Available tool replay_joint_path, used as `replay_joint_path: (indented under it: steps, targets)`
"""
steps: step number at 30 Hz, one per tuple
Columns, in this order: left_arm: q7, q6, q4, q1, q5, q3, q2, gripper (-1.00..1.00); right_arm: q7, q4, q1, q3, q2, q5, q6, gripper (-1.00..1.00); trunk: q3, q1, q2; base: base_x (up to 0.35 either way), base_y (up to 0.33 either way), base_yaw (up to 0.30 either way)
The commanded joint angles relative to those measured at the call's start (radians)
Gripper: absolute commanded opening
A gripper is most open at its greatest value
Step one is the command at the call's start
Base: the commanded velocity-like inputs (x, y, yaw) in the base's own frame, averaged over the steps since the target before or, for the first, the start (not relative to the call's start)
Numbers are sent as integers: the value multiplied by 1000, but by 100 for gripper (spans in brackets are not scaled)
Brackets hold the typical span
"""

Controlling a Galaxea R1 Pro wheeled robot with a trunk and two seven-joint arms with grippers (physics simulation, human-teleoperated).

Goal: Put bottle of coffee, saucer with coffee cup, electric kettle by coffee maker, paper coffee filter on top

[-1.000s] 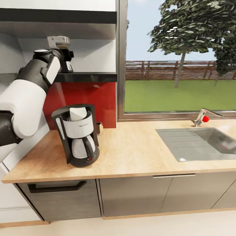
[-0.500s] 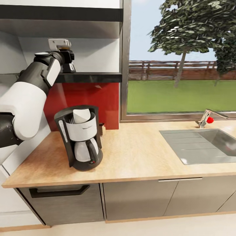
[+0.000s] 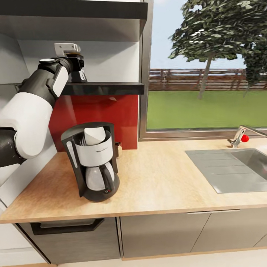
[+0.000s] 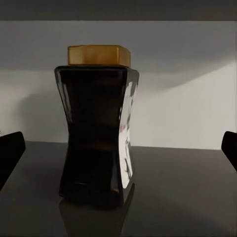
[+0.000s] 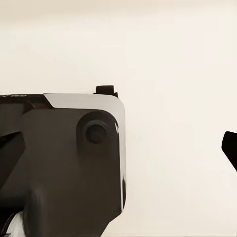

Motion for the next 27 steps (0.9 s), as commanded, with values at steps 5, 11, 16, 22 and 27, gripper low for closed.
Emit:
replay_joint_path:
  steps: [5,11,16,22,27]
  targets:
    - [2,5,-1,-1,2,-3,14,100,4,-1,-1,-6,0,4,2,100,-2,1,-2,23,12,0]
    - [2,6,-1,-1,3,-4,27,100,4,-1,-1,-6,0,4,2,100,-2,1,-2,150,91,0]
    - [2,5,-3,-1,5,-6,27,100,4,-1,0,-6,0,4,2,100,-2,1,-2,56,38,0]
    - [2,6,-3,-1,7,-6,26,100,4,-1,2,-6,0,4,2,100,-2,1,-2,77,4,0]
    - [2,6,-3,-1,6,-6,25,100,4,-1,4,-5,0,4,2,100,-2,1,-2,229,1,0]
